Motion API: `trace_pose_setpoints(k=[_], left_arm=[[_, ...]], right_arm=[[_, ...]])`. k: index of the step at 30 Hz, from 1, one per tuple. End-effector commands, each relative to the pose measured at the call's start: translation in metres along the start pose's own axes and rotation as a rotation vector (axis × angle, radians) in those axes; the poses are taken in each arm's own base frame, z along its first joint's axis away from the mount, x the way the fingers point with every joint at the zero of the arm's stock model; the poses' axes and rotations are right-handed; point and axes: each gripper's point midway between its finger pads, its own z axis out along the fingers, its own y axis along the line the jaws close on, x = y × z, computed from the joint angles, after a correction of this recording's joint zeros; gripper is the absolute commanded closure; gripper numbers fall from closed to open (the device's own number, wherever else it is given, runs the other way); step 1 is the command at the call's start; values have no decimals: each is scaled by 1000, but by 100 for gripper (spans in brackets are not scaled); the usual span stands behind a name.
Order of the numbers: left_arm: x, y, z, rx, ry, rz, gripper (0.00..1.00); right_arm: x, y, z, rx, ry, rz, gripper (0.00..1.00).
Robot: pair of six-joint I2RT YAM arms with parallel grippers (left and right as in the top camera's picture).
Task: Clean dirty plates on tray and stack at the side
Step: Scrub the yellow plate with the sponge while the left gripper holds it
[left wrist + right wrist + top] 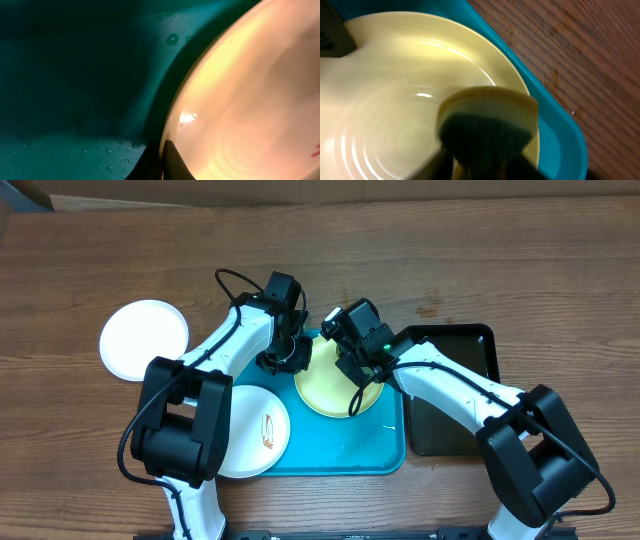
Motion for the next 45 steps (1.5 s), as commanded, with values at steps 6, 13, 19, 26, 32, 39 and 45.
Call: trace_pose_setpoints(k=[6, 13, 19, 26, 32, 39, 45], left_arm=[[-2, 7, 4, -30, 3, 22, 96], [-2, 7, 4, -30, 4, 22, 96], [-2, 7, 4, -30, 4, 22, 96], [-2, 7, 4, -30, 4, 22, 96], [-2, 7, 4, -30, 5, 21, 96], [-2, 7, 4, -30, 5, 21, 96], [-2, 7, 4, -30, 5, 21, 96]], right_arm=[[-1, -4, -3, 8, 10, -36, 50], [10, -12, 2, 15, 32, -13, 51], [8, -26, 3, 13, 10, 31, 53], [4, -6, 2, -96, -15, 29, 56], [8, -6, 3, -98, -1, 32, 59], [26, -2, 11, -98, 28, 31, 67], [41, -4, 18, -79, 48, 36, 86]])
